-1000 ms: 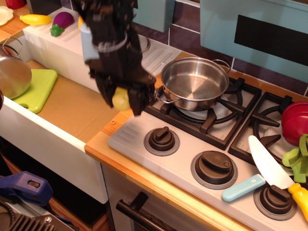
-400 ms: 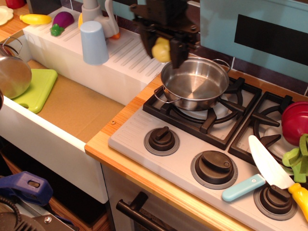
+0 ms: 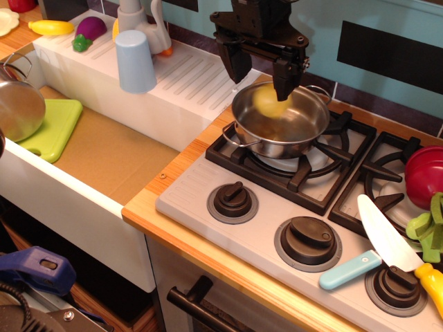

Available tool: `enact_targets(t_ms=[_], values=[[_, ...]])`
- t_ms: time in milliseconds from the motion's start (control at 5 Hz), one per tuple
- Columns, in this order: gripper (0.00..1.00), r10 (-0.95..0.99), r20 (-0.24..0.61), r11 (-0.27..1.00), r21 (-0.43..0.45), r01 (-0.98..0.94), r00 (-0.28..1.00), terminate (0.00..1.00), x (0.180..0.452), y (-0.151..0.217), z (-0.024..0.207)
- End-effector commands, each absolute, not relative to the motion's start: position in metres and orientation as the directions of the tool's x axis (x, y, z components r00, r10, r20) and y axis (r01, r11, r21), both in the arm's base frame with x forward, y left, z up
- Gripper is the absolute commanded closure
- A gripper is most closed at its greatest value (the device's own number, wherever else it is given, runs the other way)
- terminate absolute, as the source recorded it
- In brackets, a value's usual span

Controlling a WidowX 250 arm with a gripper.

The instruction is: Put potato in pot or pan

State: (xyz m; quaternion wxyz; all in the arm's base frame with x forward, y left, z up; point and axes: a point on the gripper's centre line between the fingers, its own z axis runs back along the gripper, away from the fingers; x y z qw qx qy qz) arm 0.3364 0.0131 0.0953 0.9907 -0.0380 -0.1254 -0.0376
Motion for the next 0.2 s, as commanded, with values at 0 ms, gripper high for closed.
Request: enact_targets(t_ms=[0], values=[[0.0,-0.068,0.301,0.994,-0.057,0.089,0.951,1.0,0.3449,0.0149,0.1095]])
